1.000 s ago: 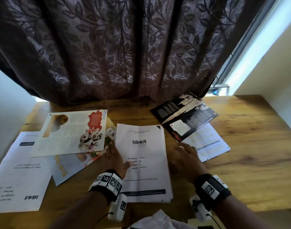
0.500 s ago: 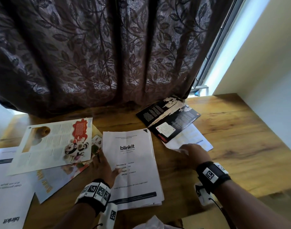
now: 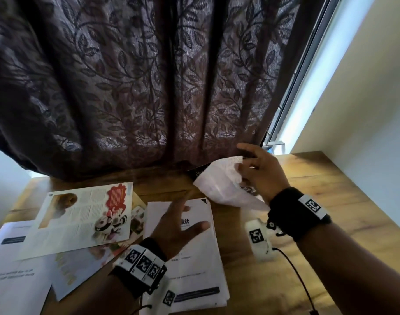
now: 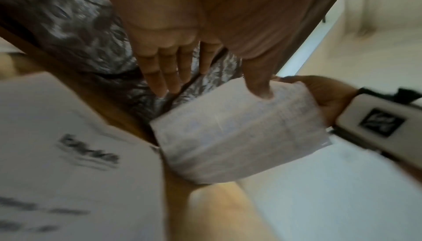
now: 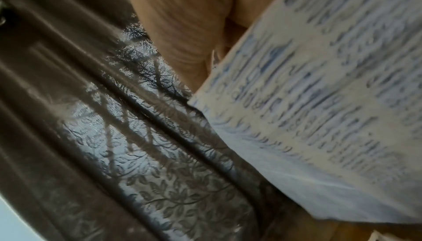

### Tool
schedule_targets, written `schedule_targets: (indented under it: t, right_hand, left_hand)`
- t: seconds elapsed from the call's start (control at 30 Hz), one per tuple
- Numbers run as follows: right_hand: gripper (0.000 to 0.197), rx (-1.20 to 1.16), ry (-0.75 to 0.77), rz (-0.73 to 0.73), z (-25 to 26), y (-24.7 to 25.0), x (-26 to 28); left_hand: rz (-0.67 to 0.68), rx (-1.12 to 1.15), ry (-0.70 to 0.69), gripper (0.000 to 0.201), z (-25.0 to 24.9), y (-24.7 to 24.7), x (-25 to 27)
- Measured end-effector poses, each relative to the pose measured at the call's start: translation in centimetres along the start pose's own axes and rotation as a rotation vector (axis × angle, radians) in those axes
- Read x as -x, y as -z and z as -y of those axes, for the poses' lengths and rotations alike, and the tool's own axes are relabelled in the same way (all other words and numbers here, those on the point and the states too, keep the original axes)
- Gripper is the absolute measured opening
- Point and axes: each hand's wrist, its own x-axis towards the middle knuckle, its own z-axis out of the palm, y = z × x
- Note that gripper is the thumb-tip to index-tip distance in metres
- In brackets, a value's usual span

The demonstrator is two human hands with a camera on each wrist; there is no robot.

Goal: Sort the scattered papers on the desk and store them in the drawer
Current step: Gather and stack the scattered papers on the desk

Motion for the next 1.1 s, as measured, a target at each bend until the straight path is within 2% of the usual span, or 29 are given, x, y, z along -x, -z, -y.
schedule_targets:
  t: [0.07, 0.17, 0.2, 0.27, 0.3, 0.37, 0.43, 0.5, 0.6, 0.67, 0.77, 0.83, 0.9, 1.0, 1.07, 1.1]
  right_hand:
    - [0.046, -0.034, 0.045, 0.028, 0.9, -1.8, 0.9]
    - [0.051, 0.105, 0.250, 0.161, 1.2, -4.5, 3.6]
    - [0.048, 0.184, 0.308, 0.248, 1.3, -5.4, 4.9]
    - [0.036, 0.356, 0.407, 0.448, 1.0, -7.4, 7.6]
    - [0.035, 0.432, 0.466, 0.534, 0.5, -8.3, 8.6]
    - [0.037, 0.531, 0.561, 0.680, -0.8, -9.8, 10.1]
    - [0.040, 0.541, 0.539, 0.787, -1.9, -10.7, 10.6]
    - [0.045, 0.508, 0.470, 0.826, -2.4, -10.9, 10.6]
    - [0.039, 0.460, 0.445, 0.683, -3.2, -10.4, 9.8]
    - [0.029, 0.396, 0.409, 0.467, -4.1, -9.6, 8.4]
    - [0.026, 0.396, 0.308, 0.160, -5.4, -7.6, 6.0]
    - [0.033, 0.457, 0.287, 0.112, -6.0, -6.8, 5.3]
    - [0.041, 0.583, 0.417, 0.176, -5.7, -6.8, 5.2]
    - [0.058, 0.756, 0.669, 0.345, -3.5, -8.0, 4.6]
    - [0.064, 0.842, 0.755, 0.460, -1.9, -9.2, 3.5]
    - [0.060, 0.882, 0.772, 0.510, -1.4, -9.8, 2.9]
  left_hand:
    - [-0.005, 0.322, 0.043, 0.090, -2.3, 0.2, -0.3]
    - [-0.057, 0.927, 0.311, 0.096, -2.7, 1.2, -0.6]
    - [-0.042, 1.017, 0.361, 0.089, -2.8, 1.7, -0.5]
    - [0.003, 1.038, 0.348, 0.066, -1.5, 2.8, 0.0]
    - [0.006, 1.004, 0.333, 0.055, -0.9, 3.2, 0.2]
    - [0.026, 0.874, 0.309, 0.048, 0.7, 3.7, 0.6]
    - [0.066, 0.757, 0.279, 0.045, 1.7, 3.7, 1.2]
    - [0.032, 0.627, 0.254, 0.042, 2.2, 3.7, 1.9]
    - [-0.015, 0.464, 0.207, 0.035, 3.3, 3.8, 2.1]
    - [-0.054, 0.391, 0.222, 0.033, 4.2, 4.2, 2.2]
    - [-0.132, 0.367, 0.235, 0.036, 4.9, 4.9, 2.4]
    - [-0.158, 0.297, 0.201, 0.040, 4.9, 5.5, 2.7]
    - [-0.115, 0.138, 0.126, 0.043, 4.2, 6.4, 3.0]
    - [0.049, -0.202, -0.011, 0.043, 2.4, 7.6, 2.4]
    - [0.164, -0.373, -0.097, 0.041, 1.3, 7.9, 1.6]
    - [0.192, -0.400, -0.124, 0.039, 1.3, 8.1, 1.1]
